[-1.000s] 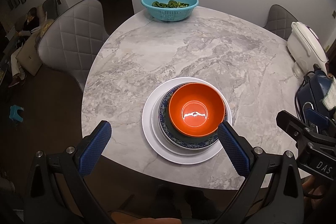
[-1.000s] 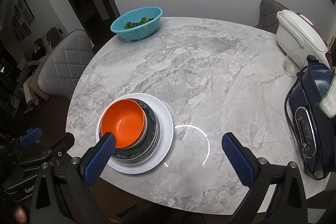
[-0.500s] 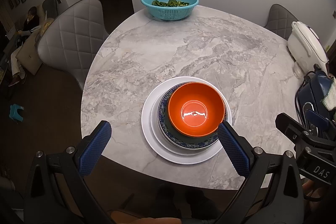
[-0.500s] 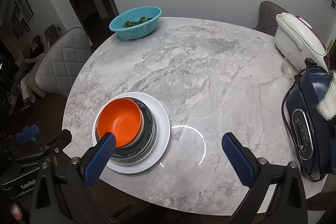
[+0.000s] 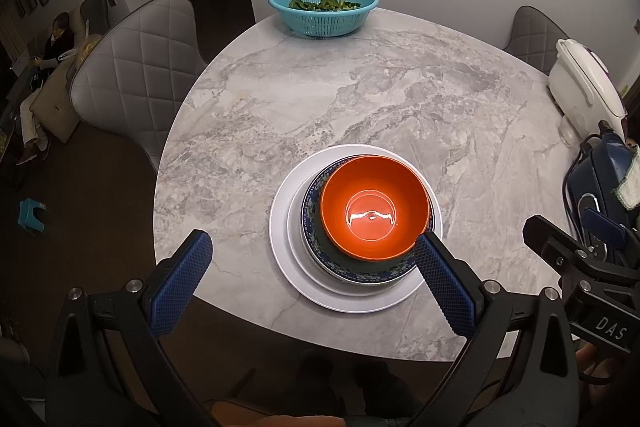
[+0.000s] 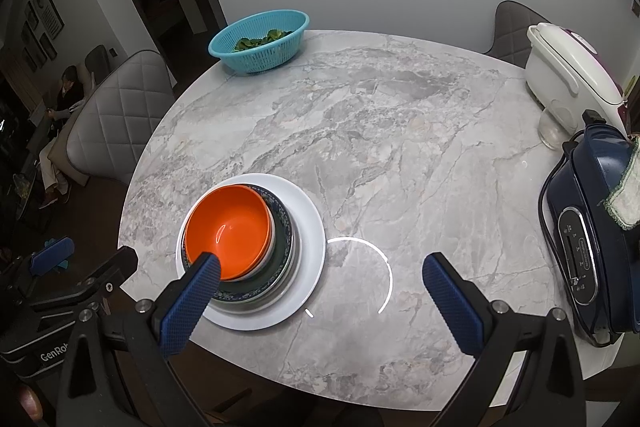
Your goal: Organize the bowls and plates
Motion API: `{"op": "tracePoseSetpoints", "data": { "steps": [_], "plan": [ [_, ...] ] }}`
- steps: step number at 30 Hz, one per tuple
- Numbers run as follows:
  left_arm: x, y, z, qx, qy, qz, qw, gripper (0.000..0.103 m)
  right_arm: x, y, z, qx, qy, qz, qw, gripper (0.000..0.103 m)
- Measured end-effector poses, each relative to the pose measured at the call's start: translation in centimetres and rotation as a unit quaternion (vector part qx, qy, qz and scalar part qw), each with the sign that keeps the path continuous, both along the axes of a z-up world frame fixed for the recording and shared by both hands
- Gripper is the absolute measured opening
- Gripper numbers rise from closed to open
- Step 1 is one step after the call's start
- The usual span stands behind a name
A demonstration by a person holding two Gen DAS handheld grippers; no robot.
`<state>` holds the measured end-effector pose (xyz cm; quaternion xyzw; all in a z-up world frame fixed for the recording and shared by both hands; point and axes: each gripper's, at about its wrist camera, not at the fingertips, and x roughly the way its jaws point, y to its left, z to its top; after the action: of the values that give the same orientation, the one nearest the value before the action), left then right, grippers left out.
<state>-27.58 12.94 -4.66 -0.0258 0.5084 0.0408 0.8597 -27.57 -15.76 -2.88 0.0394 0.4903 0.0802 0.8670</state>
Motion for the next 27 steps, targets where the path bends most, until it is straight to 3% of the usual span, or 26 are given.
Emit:
{"op": "tracePoseSetpoints", "data": {
  "steps": [27],
  "plan": [
    [0.14,-0.07,-0.34,0.0,0.002,0.0,1.0,0.102,0.12,0.18,-0.15,-0.001,0.002,0.001,1.0,0.103]
  ]
}}
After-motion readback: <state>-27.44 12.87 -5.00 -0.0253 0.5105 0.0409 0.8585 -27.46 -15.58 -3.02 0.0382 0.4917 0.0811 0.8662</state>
